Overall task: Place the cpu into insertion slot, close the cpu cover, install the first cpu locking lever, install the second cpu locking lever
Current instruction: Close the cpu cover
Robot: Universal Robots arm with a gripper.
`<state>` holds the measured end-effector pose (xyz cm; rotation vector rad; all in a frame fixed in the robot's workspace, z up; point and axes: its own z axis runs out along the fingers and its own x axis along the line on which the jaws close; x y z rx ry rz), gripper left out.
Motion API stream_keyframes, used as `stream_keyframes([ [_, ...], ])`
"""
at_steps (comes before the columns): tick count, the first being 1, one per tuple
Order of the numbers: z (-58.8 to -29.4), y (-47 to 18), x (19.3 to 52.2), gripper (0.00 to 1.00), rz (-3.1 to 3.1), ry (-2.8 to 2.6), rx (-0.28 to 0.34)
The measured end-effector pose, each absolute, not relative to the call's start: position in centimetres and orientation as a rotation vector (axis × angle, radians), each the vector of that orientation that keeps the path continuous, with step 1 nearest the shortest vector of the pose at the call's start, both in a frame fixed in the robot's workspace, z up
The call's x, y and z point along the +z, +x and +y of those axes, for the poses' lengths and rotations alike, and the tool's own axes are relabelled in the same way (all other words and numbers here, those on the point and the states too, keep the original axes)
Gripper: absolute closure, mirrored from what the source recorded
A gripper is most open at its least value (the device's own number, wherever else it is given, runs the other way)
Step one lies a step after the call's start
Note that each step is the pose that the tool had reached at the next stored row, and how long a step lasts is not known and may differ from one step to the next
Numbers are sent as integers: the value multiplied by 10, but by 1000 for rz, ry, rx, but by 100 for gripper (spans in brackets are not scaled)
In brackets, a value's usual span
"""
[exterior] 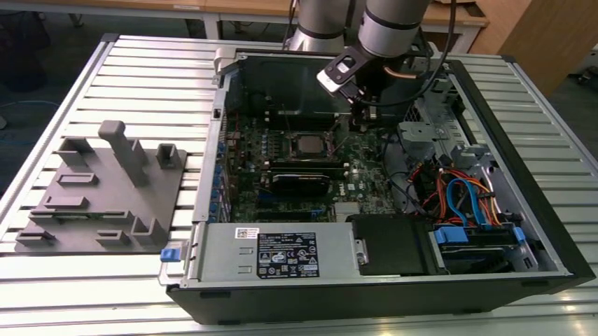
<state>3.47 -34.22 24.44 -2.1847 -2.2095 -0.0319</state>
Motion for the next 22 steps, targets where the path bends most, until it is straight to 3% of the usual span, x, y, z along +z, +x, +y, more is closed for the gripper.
stream_keyframes([
  [22,-342,22,244,90,-2209,-2185,-32],
])
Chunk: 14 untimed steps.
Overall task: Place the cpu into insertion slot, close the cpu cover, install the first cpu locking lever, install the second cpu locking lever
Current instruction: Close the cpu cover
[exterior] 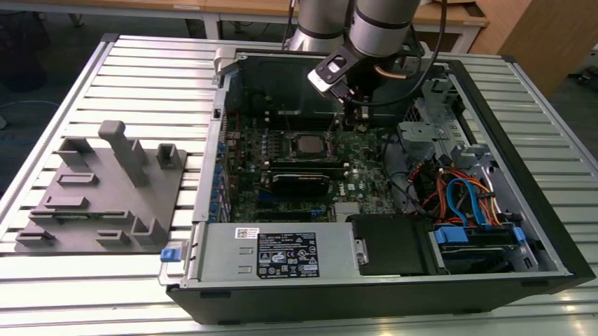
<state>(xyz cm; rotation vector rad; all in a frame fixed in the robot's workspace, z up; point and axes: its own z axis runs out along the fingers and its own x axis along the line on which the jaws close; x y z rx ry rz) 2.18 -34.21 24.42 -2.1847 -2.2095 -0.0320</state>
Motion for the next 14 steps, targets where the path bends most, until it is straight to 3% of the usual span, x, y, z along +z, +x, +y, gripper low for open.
stream_keyframes([
  [14,-342,18,244,90,-2209,-2185,-32],
])
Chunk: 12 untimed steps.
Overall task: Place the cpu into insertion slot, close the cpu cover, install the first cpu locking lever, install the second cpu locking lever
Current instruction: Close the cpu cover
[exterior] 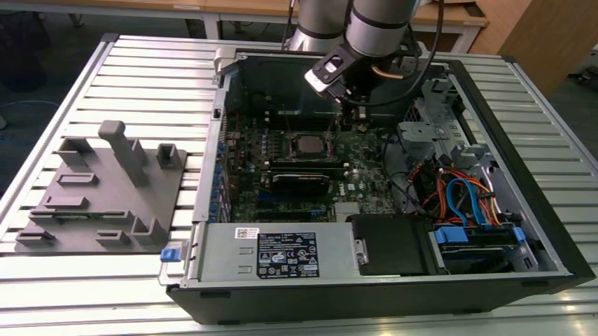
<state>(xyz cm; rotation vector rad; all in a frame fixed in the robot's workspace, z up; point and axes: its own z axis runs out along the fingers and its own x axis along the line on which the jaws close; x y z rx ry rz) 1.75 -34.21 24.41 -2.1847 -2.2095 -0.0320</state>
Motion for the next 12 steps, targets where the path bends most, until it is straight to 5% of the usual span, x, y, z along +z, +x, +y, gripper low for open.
stream_keyframes([
  [12,-342,14,244,90,-2210,-2185,-32],
])
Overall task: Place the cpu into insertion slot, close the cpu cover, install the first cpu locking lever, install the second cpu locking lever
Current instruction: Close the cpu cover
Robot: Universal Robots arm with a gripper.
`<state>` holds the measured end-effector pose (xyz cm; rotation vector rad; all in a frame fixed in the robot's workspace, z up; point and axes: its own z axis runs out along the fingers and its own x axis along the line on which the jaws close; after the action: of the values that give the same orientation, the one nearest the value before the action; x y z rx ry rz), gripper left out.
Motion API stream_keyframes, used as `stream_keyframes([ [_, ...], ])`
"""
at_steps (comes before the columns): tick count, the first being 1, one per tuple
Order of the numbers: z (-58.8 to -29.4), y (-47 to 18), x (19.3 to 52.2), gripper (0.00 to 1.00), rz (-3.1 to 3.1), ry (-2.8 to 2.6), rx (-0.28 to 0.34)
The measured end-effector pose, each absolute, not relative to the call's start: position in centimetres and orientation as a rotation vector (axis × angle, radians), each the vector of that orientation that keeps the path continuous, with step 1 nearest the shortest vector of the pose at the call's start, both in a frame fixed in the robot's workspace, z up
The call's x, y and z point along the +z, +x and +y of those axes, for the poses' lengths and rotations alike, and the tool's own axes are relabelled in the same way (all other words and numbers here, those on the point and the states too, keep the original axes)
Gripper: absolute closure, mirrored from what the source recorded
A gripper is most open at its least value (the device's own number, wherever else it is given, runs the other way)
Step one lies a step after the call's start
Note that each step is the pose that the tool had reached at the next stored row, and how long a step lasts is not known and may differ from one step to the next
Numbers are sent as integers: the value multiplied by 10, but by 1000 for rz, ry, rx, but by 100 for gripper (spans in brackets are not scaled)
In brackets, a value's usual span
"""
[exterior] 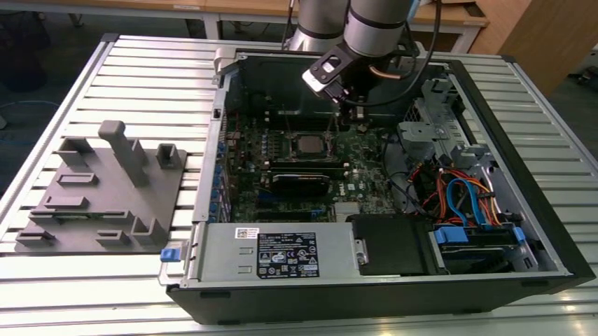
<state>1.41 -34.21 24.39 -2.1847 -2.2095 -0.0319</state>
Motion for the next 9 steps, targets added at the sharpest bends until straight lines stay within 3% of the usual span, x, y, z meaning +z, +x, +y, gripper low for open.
stream_keyframes([
  [9,-342,11,244,90,-2210,-2185,-32],
])
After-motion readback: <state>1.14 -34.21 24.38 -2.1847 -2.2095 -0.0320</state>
